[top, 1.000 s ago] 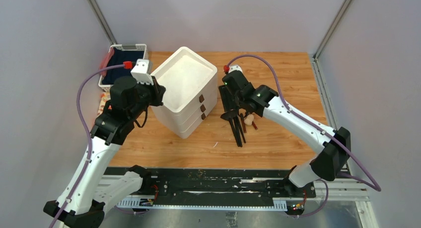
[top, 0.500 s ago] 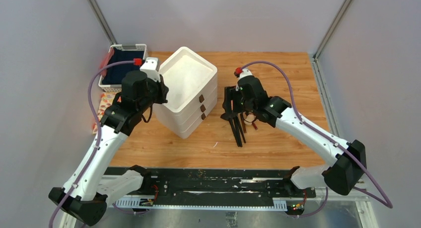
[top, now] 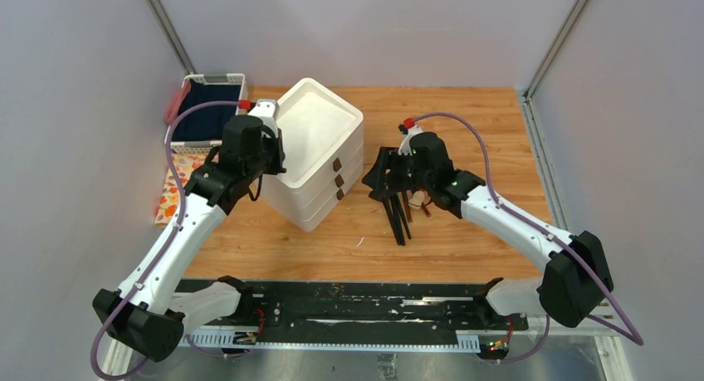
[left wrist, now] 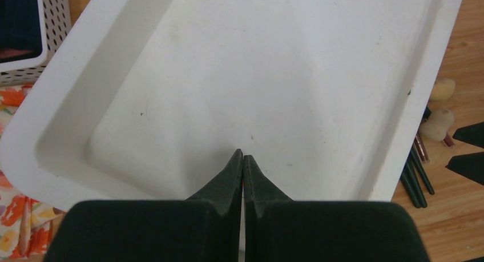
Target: Organize the makeup
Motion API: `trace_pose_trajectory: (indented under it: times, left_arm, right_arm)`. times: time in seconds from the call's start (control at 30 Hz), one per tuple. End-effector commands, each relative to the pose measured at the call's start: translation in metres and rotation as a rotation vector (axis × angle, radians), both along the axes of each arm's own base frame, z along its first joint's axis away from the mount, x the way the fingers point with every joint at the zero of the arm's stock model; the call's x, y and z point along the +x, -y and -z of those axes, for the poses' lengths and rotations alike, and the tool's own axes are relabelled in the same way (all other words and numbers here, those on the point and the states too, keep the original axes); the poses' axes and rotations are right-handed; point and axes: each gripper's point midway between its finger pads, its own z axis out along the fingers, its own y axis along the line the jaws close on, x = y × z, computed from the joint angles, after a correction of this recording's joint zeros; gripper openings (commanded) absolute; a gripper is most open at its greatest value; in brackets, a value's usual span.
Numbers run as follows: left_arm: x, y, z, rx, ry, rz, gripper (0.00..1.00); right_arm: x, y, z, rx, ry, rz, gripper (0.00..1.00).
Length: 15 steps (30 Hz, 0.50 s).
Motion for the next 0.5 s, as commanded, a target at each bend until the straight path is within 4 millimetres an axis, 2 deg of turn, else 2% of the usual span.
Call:
trace_pose_trajectory:
  times: [0.0, 0.2, 0.47]
  left_arm:
    - [-0.003, -0.005, 0.017, 0.029, -0.067, -0.037, 0.00]
    - [-0.004, -0.004, 0.027, 0.026, -0.097, -0.041, 0.00]
    - [-0.006, -0.004, 0.024, 0.019, -0.088, -0.038, 0.00]
  right_arm:
    - [0.001, -0.026, -0.017, 0.216, -0.009, -0.080, 0.68]
    - [0.003, -0.055, -0.003, 0.411, -0.097, -0.174, 0.66]
    - [0.010, -0.081, 0.008, 0.565, -0.150, -0.245, 0.64]
